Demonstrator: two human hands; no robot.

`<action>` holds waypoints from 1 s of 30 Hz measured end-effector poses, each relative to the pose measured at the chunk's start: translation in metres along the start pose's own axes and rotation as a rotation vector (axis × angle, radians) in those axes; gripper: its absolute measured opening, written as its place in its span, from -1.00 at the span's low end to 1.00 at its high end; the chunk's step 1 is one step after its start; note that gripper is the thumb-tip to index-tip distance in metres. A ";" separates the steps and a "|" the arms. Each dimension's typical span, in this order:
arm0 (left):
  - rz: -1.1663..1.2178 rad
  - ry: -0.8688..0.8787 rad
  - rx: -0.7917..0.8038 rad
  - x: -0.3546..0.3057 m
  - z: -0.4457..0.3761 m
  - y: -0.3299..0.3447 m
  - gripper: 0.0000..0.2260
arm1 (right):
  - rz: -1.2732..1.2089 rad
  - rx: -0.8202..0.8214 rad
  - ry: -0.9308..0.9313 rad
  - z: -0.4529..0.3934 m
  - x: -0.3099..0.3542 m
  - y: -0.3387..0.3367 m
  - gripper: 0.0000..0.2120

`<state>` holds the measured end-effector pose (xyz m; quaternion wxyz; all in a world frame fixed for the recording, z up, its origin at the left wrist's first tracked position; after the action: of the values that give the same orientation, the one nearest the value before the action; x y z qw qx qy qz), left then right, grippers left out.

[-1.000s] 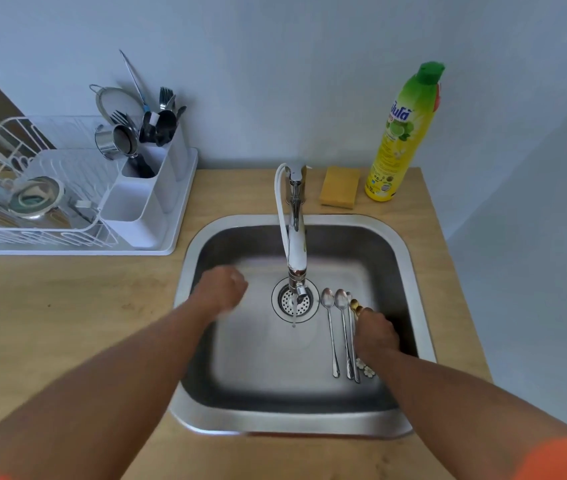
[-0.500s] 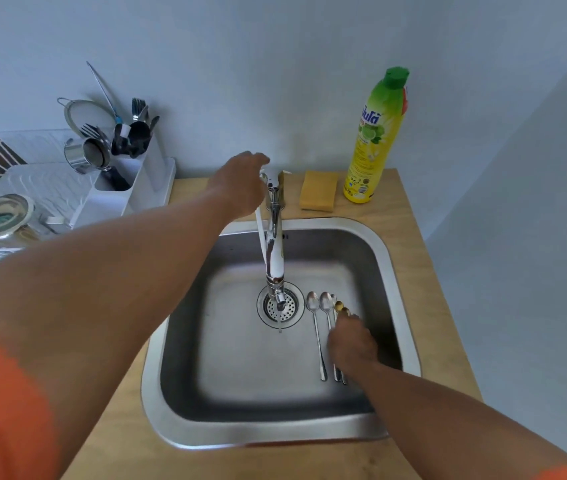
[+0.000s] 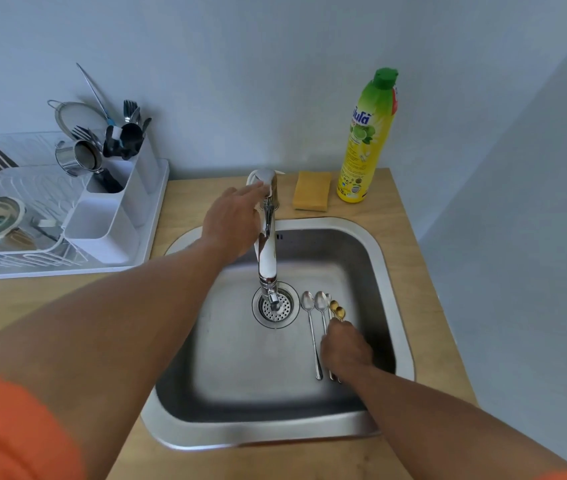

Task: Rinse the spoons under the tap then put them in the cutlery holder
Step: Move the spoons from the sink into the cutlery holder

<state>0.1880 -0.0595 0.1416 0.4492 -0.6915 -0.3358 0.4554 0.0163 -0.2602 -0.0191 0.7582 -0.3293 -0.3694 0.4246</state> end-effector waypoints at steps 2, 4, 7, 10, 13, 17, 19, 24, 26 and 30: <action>0.191 -0.150 -0.184 0.005 0.020 0.010 -0.62 | -0.021 -0.002 0.005 -0.002 0.001 -0.001 -0.83; 0.318 -0.384 -0.263 0.016 0.048 0.026 -0.74 | -0.034 0.000 0.005 -0.003 0.002 -0.002 -0.85; 0.355 -0.686 -0.169 0.035 0.094 0.059 -0.81 | -0.043 0.004 0.007 -0.003 0.001 -0.002 -0.86; 0.345 -0.816 0.065 0.038 0.134 0.092 -0.83 | -0.039 0.004 0.010 -0.003 -0.001 -0.001 -0.83; 0.309 -0.831 0.338 0.024 0.161 0.120 -0.83 | -0.040 0.010 0.010 -0.003 -0.004 0.000 -0.82; 0.189 -0.721 0.586 -0.010 0.174 0.142 -0.76 | -0.056 0.002 -0.004 -0.003 -0.006 0.002 -0.81; 0.161 -0.681 0.645 -0.025 0.172 0.149 -0.72 | -0.075 -0.008 0.000 -0.003 -0.007 0.003 -0.81; 0.132 -0.589 0.719 -0.052 0.153 0.165 -0.63 | -0.113 -0.038 0.015 -0.002 -0.007 0.004 -0.83; 0.112 -0.576 0.695 -0.059 0.143 0.170 -0.62 | -0.119 -0.036 0.009 -0.002 -0.007 0.005 -0.83; 0.082 -0.562 0.674 -0.067 0.126 0.180 -0.58 | -0.117 -0.015 0.011 -0.003 -0.008 0.007 -0.79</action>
<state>0.0569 -0.1449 -0.0258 0.5223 -0.3683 -0.2500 0.7273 0.0132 -0.2650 -0.0281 0.7814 -0.3151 -0.3868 0.3748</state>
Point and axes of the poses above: each hand's wrist, its own z-axis away from the middle knuckle, its own y-axis out of the palm, x = y × z, the point moved 1 cm from there along -z, towards the middle knuckle, and after that the axes turned 3 degrees about x, right-handed, at the moved point
